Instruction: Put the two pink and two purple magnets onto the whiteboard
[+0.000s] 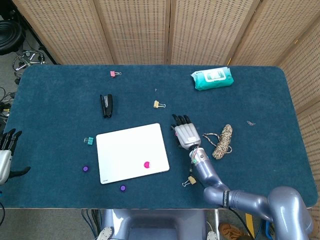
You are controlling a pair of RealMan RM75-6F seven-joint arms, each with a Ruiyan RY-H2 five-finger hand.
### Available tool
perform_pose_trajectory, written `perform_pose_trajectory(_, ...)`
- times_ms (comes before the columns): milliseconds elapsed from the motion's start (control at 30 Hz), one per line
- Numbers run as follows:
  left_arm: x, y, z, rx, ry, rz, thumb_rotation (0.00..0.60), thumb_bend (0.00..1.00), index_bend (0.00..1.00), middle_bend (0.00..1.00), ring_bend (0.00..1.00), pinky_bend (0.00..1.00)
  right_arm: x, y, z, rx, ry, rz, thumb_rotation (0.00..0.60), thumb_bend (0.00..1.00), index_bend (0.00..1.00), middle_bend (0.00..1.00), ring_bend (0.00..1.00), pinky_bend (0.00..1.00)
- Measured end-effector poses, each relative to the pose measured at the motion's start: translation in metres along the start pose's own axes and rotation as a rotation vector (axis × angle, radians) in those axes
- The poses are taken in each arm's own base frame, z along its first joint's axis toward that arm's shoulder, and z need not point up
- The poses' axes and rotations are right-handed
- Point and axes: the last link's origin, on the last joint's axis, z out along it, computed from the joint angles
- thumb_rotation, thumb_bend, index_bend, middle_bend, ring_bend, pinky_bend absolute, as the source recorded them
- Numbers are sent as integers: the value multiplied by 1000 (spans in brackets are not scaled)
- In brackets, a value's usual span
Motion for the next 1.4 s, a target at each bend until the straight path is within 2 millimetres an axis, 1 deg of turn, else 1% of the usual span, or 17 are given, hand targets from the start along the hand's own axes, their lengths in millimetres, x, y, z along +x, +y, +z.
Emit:
perform_pose_trajectory(133,-2,0,1,4,-6,4,600,0,0,0,0,0,-3,7,3,-7,-6,-3,600,472,256,0,0,0)
perform_pose_trajectory(367,-2,-1,3,11,-8,4,600,0,0,0,0,0,-8,8,7,-1,-3,-8,600,462,251,0,0,0)
perform_pose_trajectory(533,-3,-1,4,11,-14,4,600,0,0,0,0,0,-10,8,7,3,7,-7,600,459,257,0,0,0)
perform_pose_trajectory(933,-3,-2,4,16,-13,2,600,0,0,0,0,0,-17,19,12,-23,3,-10,600,460,276,0,0,0)
perform_pose_trajectory(1067,-2,-2,4,19,-13,0,600,0,0,0,0,0,-18,18,13,-17,6,-3,600,459,301,0,0,0)
perform_pose_trajectory(1400,-3,-3,5,22,-14,-2,600,0,0,0,0,0,-22,15,16,-7,5,5,600,460,325,0,0,0)
